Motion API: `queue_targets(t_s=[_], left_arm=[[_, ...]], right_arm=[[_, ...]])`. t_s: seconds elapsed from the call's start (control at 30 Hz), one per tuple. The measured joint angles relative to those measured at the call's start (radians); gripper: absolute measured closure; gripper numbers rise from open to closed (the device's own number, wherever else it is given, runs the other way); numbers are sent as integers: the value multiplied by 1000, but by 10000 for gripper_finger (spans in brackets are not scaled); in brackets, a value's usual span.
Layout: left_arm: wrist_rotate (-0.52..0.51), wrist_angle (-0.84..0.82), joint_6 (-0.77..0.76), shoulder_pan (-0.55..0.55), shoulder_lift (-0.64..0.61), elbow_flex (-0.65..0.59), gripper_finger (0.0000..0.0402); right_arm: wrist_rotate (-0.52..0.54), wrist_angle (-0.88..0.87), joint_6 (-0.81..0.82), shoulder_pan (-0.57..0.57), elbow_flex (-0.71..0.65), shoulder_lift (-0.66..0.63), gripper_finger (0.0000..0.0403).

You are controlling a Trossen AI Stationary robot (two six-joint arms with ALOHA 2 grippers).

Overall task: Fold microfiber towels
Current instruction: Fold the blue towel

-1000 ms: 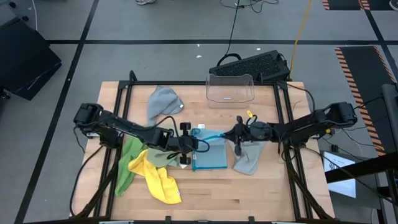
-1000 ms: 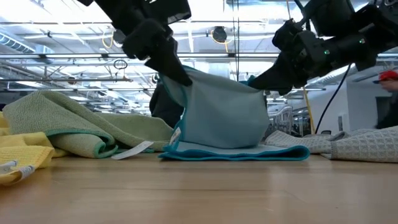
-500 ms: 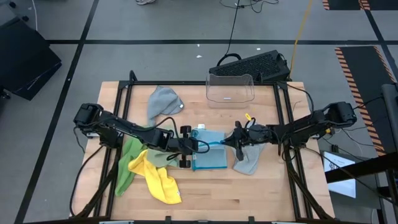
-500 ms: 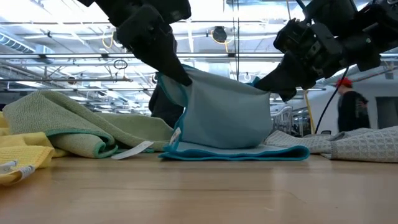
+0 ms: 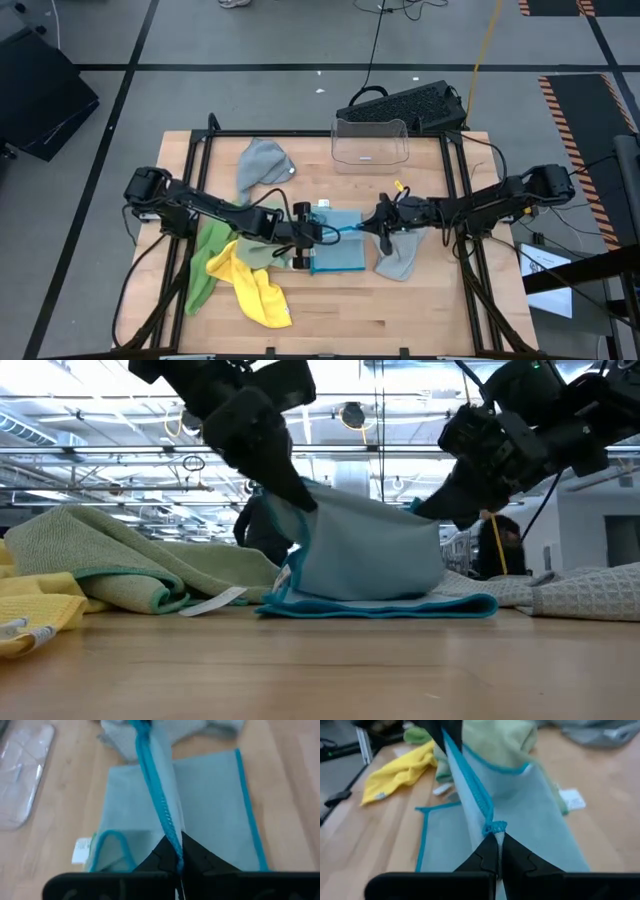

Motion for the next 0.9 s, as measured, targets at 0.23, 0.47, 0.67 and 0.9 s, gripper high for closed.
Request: queue_targets(t_s=[0.23, 0.47, 0.67, 0.9], left_arm=[[23, 2, 3, 3, 25, 2, 392], [28, -6, -4, 2, 25, 1, 392], [75, -13, -3, 2, 25, 0, 392], [84, -1, -42, -10, 25, -1, 391]], right_arm=[[-23, -5, 10, 24, -1, 0, 399], [-38, -1, 42, 41, -1, 0, 399], [-41, -14, 42, 72, -3, 1, 380], [-44, -38, 42, 84, -4, 1, 317]])
